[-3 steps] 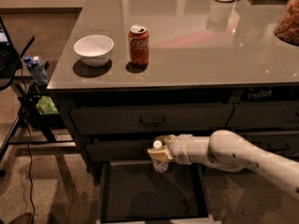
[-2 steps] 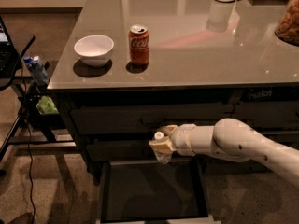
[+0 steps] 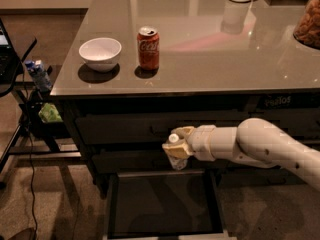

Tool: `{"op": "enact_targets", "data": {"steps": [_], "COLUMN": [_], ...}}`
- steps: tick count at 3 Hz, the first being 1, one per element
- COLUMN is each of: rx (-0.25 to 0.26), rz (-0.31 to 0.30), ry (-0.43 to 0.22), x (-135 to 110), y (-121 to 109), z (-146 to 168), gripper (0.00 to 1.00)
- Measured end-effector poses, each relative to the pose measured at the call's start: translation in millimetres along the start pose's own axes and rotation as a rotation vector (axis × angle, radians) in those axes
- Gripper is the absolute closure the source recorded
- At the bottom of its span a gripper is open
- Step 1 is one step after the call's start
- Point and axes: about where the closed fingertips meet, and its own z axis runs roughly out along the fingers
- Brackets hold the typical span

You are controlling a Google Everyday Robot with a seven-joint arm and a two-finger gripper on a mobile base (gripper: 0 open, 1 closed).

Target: Pick blue plastic bottle from bottom drawer and place on counter

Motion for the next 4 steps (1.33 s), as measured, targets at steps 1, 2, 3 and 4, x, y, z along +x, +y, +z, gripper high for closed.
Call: {"op": "enact_targets", "data": {"steps": [1,2,3,4], "rx": [0.033,0.057,0.089,0.086], "rz": [-0.02,-0.043,-0.111,-0.123], "ry": [-0.007,-0.016,-0.034,-0.045], "x": [-25.4,-52.2,-92.5,-101.8], "y": [-4.2,-5.4,-1.9,-1.0], "z": [-29.5,-56.2,-86.9,-89.5], "gripper": [1.0,1.0,1.0,1.0]}}
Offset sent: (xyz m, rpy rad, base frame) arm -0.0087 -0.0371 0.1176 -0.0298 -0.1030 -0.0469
